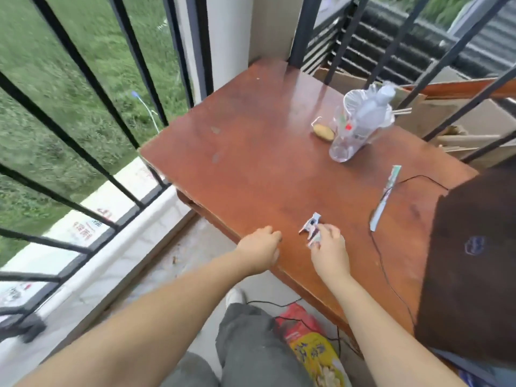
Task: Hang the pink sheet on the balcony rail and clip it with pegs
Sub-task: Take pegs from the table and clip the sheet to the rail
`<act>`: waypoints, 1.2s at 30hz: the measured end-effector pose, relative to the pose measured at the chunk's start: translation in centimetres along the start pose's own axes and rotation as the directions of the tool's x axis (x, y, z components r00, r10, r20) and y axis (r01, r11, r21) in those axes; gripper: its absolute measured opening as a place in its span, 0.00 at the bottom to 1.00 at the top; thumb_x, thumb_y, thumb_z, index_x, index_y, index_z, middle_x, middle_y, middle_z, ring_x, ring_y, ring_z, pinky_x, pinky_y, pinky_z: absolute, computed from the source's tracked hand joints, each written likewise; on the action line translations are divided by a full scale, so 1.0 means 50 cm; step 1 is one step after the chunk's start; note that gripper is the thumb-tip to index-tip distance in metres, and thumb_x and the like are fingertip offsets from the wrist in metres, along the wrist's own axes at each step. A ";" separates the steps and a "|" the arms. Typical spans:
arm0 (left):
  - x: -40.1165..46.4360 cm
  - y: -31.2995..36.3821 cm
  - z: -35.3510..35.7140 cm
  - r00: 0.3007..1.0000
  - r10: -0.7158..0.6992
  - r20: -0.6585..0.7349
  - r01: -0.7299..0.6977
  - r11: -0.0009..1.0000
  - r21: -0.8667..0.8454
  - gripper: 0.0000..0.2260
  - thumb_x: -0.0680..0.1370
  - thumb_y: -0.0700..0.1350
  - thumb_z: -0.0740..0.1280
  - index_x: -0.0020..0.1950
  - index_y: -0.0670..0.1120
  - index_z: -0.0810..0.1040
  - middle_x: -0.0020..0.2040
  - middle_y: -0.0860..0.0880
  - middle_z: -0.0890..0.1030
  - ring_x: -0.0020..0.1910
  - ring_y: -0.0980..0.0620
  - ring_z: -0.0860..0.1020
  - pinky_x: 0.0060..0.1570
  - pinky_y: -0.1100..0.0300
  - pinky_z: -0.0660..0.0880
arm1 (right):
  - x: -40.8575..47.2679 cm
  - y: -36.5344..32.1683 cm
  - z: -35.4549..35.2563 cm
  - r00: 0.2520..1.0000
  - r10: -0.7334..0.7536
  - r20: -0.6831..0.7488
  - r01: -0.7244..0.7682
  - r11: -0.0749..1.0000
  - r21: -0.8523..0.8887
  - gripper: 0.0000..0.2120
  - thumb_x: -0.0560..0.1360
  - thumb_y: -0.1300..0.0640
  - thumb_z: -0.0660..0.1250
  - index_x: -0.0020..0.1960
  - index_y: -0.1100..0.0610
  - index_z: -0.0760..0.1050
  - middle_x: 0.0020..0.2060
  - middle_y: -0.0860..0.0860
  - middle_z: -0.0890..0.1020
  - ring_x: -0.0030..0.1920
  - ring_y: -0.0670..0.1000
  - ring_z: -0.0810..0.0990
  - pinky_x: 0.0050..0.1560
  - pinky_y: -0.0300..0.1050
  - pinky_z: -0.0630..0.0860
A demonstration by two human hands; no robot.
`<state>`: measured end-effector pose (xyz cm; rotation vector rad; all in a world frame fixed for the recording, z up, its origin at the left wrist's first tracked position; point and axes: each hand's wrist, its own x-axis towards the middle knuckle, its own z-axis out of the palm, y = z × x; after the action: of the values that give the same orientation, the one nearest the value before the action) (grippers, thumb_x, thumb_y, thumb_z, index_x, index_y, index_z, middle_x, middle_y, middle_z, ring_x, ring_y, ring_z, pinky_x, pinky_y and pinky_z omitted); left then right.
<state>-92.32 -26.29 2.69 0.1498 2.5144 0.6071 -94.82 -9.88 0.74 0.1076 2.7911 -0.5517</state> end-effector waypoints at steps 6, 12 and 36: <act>0.178 0.107 0.026 0.979 -0.176 -0.101 0.169 0.983 -0.070 0.17 0.79 0.51 0.56 0.62 0.41 0.66 0.62 0.42 0.69 0.63 0.42 0.69 0.53 0.48 0.71 | 0.033 0.025 0.017 0.982 0.189 0.014 -0.190 0.981 0.035 0.17 0.72 0.55 0.67 0.59 0.57 0.72 0.59 0.57 0.69 0.59 0.60 0.69 0.57 0.49 0.68; 0.207 0.092 0.043 0.992 -0.036 -0.120 0.056 0.984 0.168 0.12 0.78 0.43 0.58 0.61 0.41 0.68 0.62 0.42 0.70 0.63 0.43 0.68 0.53 0.51 0.69 | 0.032 0.038 0.014 0.993 0.117 -0.003 -0.116 0.985 0.132 0.17 0.71 0.69 0.61 0.58 0.59 0.71 0.60 0.58 0.68 0.59 0.61 0.72 0.59 0.51 0.70; -0.944 -0.241 0.420 0.181 -0.981 0.077 0.300 -0.019 -0.954 0.03 0.76 0.45 0.60 0.44 0.47 0.70 0.43 0.45 0.79 0.47 0.43 0.79 0.39 0.57 0.71 | -0.737 -0.422 0.353 0.219 -0.518 0.827 0.413 0.817 0.403 0.04 0.79 0.56 0.54 0.52 0.53 0.66 0.38 0.51 0.72 0.33 0.48 0.74 0.32 0.41 0.75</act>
<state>-40.96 -39.52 4.26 -2.1452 1.8550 1.4559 -57.62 -36.74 3.77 -0.8359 1.5777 -0.6068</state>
